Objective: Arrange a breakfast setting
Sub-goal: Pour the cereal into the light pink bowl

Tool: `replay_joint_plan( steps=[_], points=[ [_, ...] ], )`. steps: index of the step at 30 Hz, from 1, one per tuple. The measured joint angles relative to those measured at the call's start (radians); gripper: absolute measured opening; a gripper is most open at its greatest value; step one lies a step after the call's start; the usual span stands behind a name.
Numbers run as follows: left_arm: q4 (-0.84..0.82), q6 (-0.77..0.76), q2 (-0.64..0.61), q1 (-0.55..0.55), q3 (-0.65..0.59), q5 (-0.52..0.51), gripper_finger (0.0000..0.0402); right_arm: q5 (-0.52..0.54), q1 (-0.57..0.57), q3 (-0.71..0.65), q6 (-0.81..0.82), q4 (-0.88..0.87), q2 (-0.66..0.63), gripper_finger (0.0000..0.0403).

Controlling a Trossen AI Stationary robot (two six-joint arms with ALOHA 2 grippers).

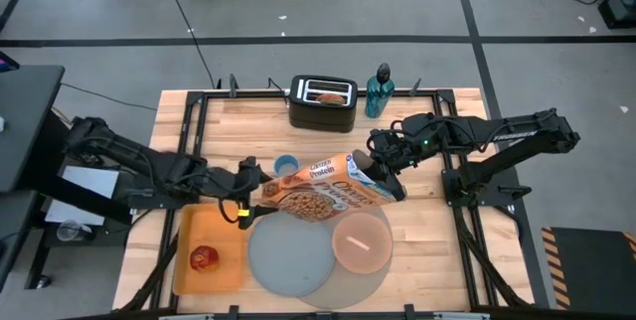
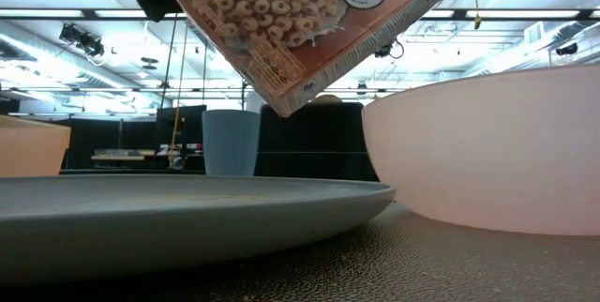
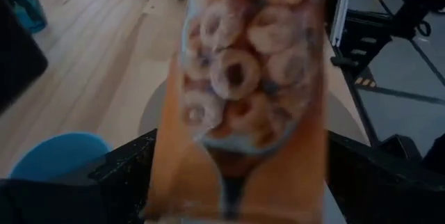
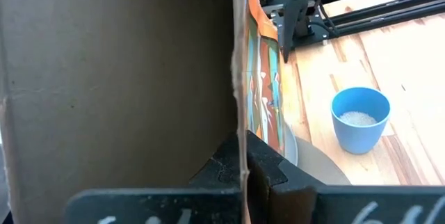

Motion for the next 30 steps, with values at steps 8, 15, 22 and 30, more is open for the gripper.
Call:
replay_joint_plan(
  steps=[8,15,22,30],
  points=[
    [0.132,0.011,0.054,0.022,0.0,-0.009,0.0364,0.0,0.0,0.0,0.0,0.0,0.0,0.0004],
    [0.157,-0.036,0.093,0.023,0.0,0.017,0.0333,0.0,0.0,0.0,-0.006,0.003,0.0,0.0005],
    [0.185,-0.055,0.108,0.023,0.0,0.068,0.0261,-0.001,0.0,0.0,-0.008,0.004,0.0,0.0006],
    [0.095,-0.052,0.106,0.023,0.056,0.126,0.0213,-0.027,0.0,0.0,-0.008,0.018,0.001,0.0013]
  ],
)
